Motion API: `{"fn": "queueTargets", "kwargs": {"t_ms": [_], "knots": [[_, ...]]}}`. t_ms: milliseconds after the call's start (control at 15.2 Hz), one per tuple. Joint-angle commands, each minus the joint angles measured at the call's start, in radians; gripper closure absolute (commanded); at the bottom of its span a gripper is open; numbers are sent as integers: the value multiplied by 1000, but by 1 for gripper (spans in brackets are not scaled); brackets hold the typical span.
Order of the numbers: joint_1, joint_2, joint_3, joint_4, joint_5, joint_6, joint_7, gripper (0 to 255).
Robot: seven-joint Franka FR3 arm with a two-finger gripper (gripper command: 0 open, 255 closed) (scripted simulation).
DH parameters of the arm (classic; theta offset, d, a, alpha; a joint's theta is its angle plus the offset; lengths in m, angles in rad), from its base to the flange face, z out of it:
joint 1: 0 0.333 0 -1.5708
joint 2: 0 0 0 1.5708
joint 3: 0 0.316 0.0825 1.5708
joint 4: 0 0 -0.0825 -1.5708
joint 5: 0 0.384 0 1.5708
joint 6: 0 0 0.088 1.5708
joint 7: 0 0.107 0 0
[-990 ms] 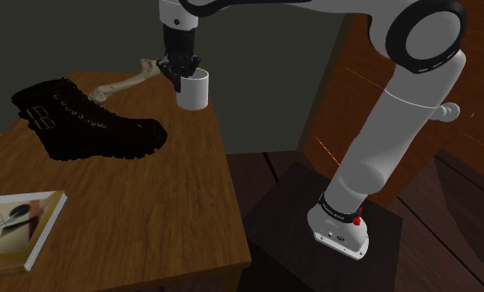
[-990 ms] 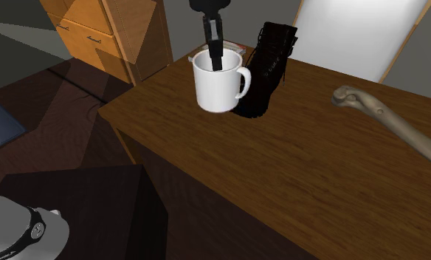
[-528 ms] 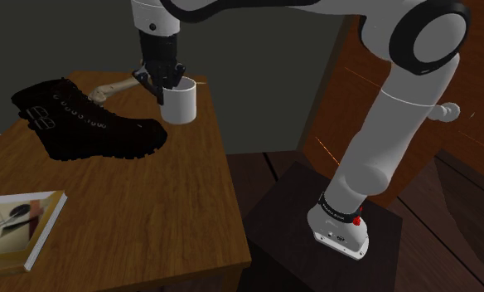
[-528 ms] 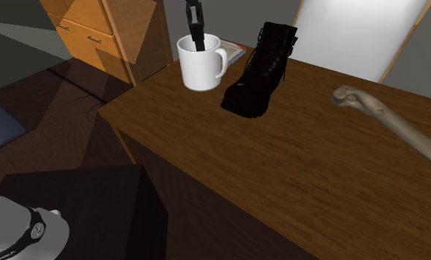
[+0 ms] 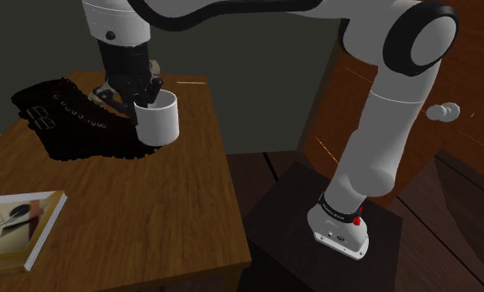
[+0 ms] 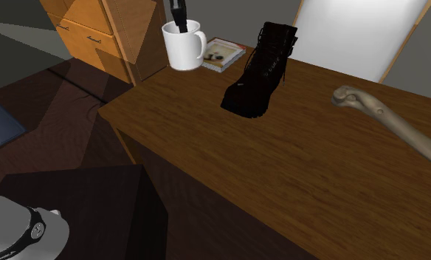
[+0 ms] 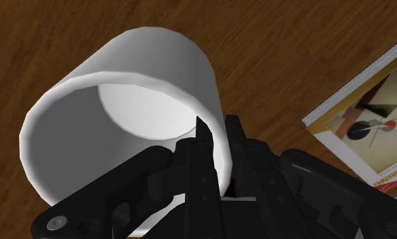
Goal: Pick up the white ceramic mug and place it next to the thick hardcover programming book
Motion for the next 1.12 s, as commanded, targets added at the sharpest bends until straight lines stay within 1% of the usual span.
{"fn": "queueTargets", "kwargs": {"t_ms": [0,264,462,660,792,858,924,1056], "knots": [[39,49,20,61,-31,-25,55,255],[131,149,48,183,-96,-74,159,255],[216,239,58,300,-151,-124,230,255],[319,343,58,450,-210,-187,289,255],[402,426,50,582,-252,-242,318,255],[450,475,42,665,-275,-276,328,255],[480,505,35,717,-287,-298,331,255],[456,482,40,646,-276,-254,340,255]]}}
